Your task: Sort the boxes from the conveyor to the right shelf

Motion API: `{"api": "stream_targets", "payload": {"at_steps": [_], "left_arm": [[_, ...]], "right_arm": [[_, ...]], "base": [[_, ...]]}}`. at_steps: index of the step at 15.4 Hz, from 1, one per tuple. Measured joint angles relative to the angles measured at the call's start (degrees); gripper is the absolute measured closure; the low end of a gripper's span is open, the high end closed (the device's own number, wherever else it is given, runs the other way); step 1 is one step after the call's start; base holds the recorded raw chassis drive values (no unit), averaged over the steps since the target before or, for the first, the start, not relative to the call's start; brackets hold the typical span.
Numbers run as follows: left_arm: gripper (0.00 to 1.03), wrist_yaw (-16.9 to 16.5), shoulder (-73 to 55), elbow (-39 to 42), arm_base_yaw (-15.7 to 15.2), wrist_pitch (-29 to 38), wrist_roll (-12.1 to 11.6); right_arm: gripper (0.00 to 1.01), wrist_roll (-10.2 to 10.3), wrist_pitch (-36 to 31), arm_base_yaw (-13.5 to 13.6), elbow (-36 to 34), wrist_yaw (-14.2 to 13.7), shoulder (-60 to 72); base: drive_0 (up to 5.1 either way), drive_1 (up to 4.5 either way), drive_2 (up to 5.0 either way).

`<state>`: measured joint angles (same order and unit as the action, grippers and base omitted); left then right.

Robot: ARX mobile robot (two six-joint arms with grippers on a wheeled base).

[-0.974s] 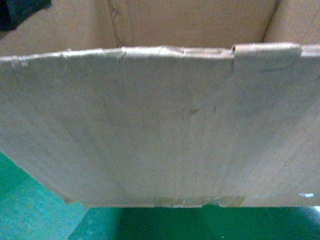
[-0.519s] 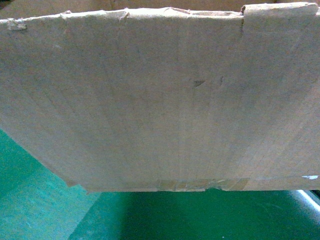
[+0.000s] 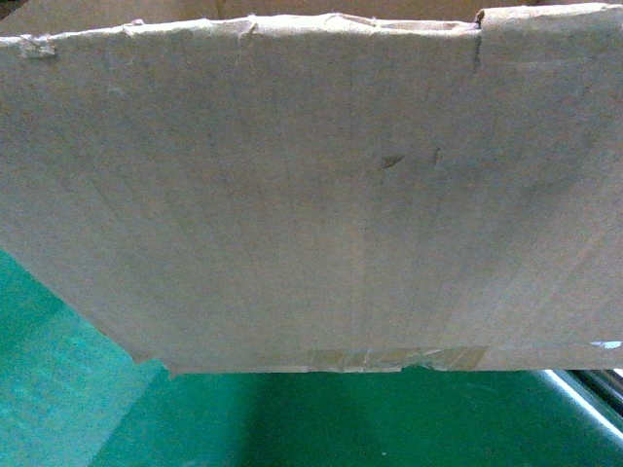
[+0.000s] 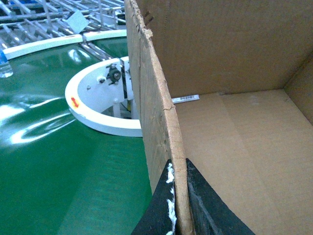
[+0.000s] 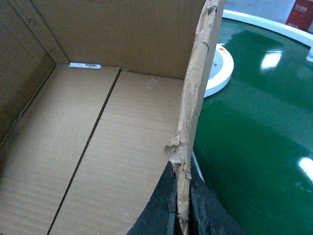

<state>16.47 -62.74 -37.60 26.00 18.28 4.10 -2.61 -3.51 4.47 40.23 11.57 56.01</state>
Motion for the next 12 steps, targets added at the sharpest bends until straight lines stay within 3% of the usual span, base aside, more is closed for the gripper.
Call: {"api": "stream_targets", "payload": {"at_steps": [6,12], "left_arm": [[1.01,0.0,0.0,0.0,0.0,0.0,0.0],[1.01,-0.1,-0.2,0.0,0.0,-0.1,0.0]], "right_arm": [[0.99,0.0,0.0,0.0,0.0,0.0,0.0],[0.99,0.0,0.0,0.0,0.0,0.0,0.1]], "base": [[-0.9,-0.85,-0.9],[-1.3,-5.58,3.1]]}}
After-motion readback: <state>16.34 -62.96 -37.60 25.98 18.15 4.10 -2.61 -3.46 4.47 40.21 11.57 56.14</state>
